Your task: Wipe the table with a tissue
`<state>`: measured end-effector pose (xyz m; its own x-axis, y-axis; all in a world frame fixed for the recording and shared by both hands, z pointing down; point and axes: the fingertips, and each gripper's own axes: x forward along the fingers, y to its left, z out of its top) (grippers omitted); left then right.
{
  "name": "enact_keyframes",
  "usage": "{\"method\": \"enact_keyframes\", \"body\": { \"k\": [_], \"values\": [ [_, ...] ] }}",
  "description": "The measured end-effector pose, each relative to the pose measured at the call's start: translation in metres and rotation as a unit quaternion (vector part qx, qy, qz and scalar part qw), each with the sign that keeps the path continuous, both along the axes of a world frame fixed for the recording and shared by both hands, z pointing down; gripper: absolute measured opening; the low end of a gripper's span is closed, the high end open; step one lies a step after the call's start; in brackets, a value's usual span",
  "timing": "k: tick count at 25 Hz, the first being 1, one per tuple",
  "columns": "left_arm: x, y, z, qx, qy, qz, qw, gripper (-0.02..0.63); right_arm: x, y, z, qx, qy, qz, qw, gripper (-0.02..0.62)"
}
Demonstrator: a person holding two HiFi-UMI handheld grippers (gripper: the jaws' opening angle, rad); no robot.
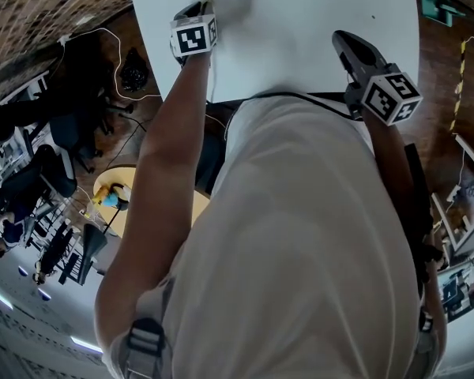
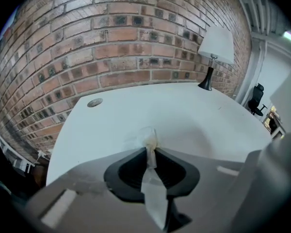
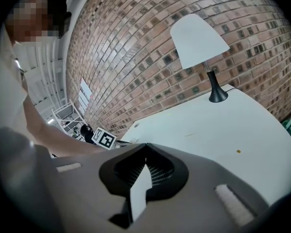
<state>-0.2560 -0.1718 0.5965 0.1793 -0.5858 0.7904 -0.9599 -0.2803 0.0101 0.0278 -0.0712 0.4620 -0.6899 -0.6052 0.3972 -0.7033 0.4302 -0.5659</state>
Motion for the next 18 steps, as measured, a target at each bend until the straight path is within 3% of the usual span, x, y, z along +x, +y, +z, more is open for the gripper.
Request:
{"method": "enact_keyframes", "body": {
  "k": [8,12,18],
  "values": [
    [0.061,0.001,0.002,-0.017,0.039,0.066,0.9969,0.058,0.002,-0.006,0.0,0.006,-0.001,0.003,1.0,0.008],
    [0.094,0.027,0.003,-0.038,0.076,0.101,0.9913,0.058,0.002,-0.002,-0.004,0.007,-0.002,0.014,1.0,0.008],
    [0.124,0.075,-0.012,-0.023,0.12,0.128,0.9842,0.058,-0.009,-0.006,-0.007,0.015,0.001,0.029,0.999,0.008]
  ]
}}
